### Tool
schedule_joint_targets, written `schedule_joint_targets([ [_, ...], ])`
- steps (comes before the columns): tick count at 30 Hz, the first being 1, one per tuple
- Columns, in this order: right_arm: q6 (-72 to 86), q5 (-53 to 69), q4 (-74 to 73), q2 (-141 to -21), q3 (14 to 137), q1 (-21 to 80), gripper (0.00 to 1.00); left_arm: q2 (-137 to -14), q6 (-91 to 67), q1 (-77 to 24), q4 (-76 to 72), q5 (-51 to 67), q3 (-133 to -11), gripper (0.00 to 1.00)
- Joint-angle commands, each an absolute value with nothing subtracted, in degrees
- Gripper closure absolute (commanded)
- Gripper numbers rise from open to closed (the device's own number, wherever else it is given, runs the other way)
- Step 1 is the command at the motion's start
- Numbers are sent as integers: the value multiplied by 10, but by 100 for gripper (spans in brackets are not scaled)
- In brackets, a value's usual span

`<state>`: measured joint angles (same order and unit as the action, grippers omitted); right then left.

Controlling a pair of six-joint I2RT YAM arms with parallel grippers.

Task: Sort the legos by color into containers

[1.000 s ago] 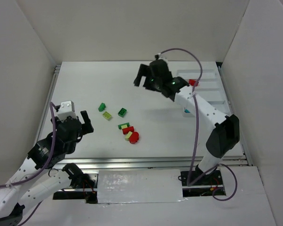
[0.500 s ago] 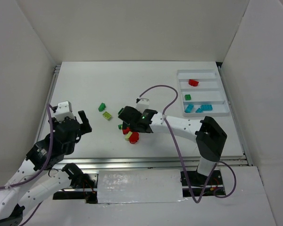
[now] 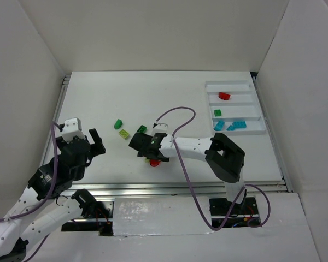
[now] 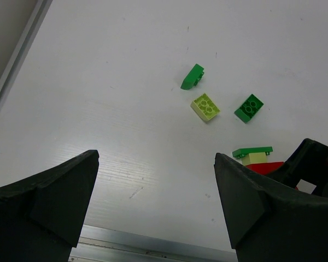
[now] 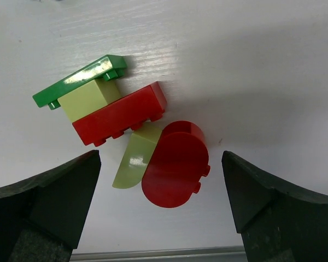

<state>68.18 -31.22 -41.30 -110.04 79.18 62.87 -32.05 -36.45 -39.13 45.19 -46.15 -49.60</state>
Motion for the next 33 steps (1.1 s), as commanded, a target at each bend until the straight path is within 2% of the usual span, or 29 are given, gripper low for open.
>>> schedule_joint_targets([
  [1,708,-341,-418,-1087,789,634,1,-313,-365,-388,436,-461,-507,1],
  [10,708,-317,-403,-1101,770,635,7,-305,-367,-388,439,-462,-507,1],
  [14,702,-310,-387,-1099,752,635,17,-300,-367,-388,439,-464,-507,1],
  [22,697,-296,-377,-1108,749,635,27,-297,-367,-388,441,-463,-507,0],
  [27,685,-290,-358,-1107,735,633,28,-295,-365,-388,439,-460,-505,1],
  [33,679,-279,-359,-1136,739,630,22,-298,-367,-388,439,-457,-507,1],
])
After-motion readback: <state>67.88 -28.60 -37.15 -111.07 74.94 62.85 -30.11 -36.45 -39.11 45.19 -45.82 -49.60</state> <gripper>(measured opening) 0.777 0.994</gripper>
